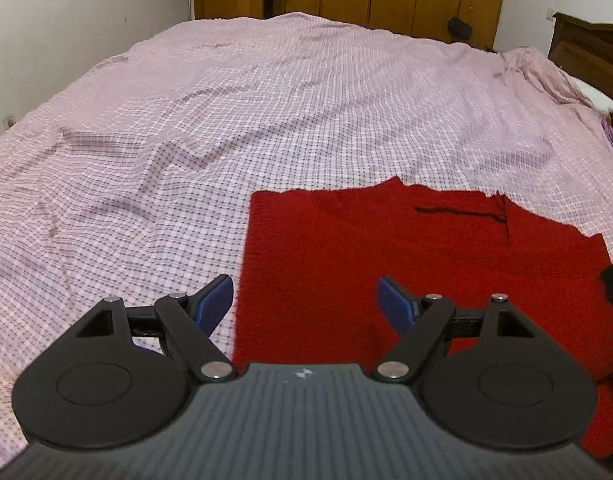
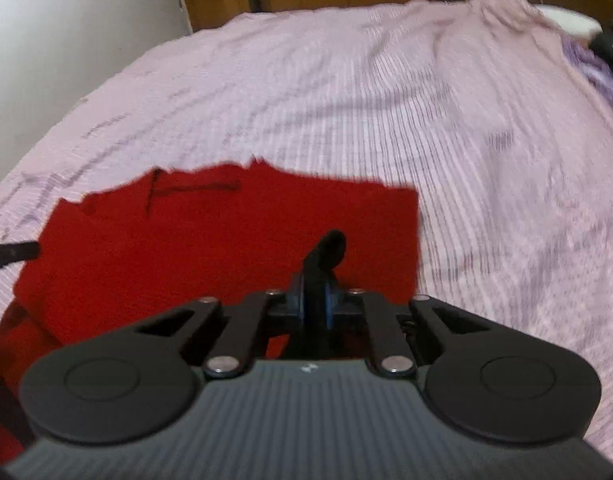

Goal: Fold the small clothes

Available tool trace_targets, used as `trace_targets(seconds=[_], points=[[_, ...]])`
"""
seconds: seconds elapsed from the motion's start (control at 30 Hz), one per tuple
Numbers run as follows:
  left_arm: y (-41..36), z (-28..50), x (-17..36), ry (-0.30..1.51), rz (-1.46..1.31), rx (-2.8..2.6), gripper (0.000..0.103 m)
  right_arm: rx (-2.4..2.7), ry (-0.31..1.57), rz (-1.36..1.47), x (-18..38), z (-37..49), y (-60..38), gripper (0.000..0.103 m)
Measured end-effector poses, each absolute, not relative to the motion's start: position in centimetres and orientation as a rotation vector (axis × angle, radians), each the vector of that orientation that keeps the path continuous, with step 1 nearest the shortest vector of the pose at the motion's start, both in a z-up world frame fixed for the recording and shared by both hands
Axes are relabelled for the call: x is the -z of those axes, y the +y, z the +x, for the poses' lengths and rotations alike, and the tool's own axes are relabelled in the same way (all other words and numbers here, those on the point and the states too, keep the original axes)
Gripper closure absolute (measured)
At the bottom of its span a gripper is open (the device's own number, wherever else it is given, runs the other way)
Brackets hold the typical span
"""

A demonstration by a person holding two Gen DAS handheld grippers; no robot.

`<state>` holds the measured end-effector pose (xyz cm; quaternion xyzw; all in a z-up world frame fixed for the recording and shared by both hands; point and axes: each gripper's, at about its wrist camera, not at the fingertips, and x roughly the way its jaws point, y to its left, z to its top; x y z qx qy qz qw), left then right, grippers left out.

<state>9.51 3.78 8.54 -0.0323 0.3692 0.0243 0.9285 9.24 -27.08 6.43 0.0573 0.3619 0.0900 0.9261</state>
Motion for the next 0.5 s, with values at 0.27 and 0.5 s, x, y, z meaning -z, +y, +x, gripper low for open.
trace_targets(seconds=[0.27, 0.5], points=[[3.1, 10.6, -8.1, 0.633, -0.01, -0.116, 0.02, -0.141, 0.496, 0.109, -12.4, 9.2, -27.4, 0.091], [2.7, 13.7, -3.8, 0.705, 0.071, -0.18, 0.02, -0.046, 0.764, 0.133, -3.6, 13.7, -28.2, 0.09]])
